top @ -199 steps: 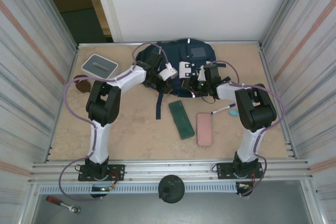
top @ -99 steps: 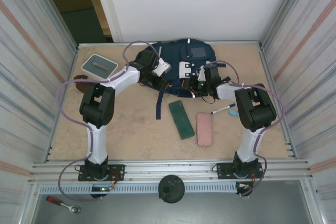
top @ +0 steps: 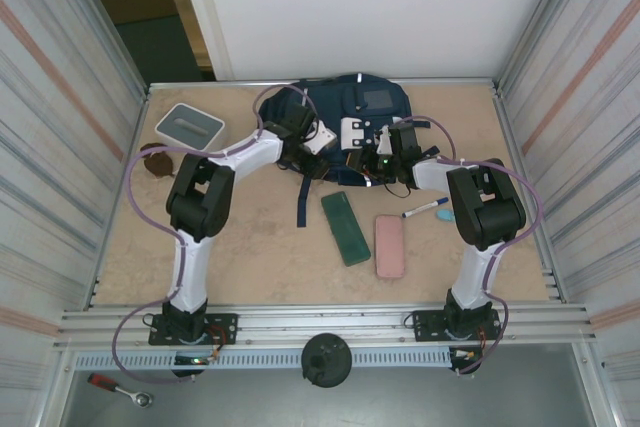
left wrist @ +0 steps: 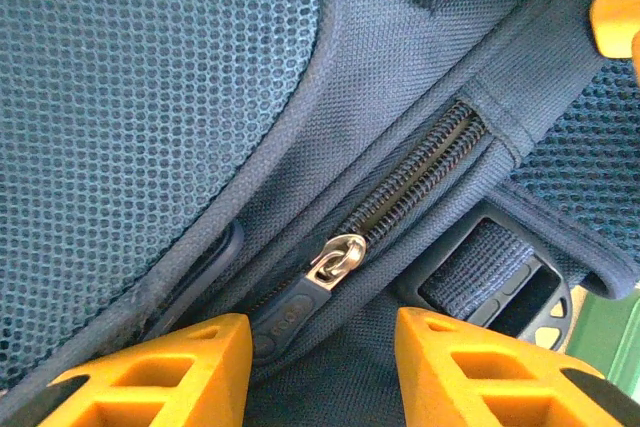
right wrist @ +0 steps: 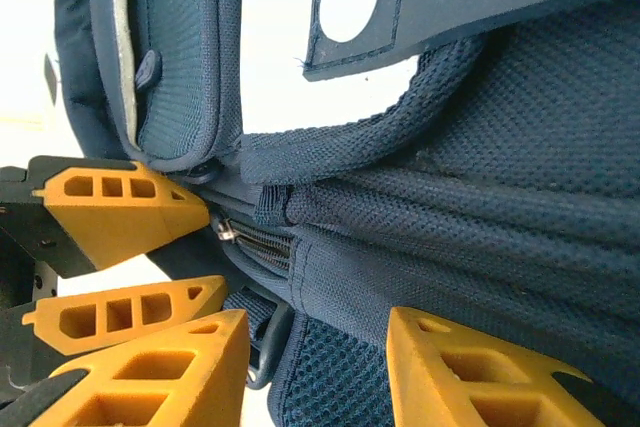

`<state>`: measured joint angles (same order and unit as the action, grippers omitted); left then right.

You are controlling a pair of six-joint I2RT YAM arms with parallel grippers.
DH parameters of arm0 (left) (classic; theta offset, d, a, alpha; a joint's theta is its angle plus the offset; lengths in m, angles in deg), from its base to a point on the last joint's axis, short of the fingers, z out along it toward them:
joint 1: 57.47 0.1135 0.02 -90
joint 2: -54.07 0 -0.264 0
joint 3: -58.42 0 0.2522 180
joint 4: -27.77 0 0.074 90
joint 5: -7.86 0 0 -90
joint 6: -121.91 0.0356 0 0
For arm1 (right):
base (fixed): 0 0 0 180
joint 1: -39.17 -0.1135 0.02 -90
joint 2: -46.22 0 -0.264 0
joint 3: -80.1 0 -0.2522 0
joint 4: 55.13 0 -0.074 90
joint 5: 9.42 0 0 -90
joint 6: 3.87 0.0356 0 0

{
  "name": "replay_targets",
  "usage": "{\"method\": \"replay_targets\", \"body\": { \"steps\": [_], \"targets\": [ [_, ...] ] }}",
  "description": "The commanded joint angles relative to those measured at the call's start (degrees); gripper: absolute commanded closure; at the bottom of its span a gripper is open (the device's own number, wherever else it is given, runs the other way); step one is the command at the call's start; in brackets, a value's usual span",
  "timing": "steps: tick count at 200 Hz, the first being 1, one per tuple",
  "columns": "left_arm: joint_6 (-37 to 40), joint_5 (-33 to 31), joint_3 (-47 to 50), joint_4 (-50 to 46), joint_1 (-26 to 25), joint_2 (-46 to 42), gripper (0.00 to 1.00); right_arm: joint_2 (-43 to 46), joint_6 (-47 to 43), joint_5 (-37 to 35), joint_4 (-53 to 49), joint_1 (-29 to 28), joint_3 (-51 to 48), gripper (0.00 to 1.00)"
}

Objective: Pack books, pencil case, and school supplies into a backpack

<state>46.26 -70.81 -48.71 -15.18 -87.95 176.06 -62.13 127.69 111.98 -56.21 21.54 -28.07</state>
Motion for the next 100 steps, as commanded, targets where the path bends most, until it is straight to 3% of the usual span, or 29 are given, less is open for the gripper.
{"method": "replay_targets", "body": {
  "steps": [1,25,64,100],
  "targets": [
    [0.79,-3.59,-1.45,-0.93,-0.36,1.46,0.57,-2.32,-0.45,-1.35,-3.99,0.49,-0.75,0.6],
    [-0.39,-1.35,0.66,1.57,-0.19,-0.99,0.58,-2.31,-0.57,-1.35,-4.06,0.56,-0.93,0.6],
    [-4.03,11.63,4.59,5.86,1.97,-6.39,0.63,-2.48,-0.65,-1.25,-4.06,0.57,-1.02,0.6],
    [-3.91,9.55,5.39,5.88,2.27,-7.27,0.64,-2.7,-0.69,-1.01,-3.99,0.64,-0.94,0.59]
  ]
}}
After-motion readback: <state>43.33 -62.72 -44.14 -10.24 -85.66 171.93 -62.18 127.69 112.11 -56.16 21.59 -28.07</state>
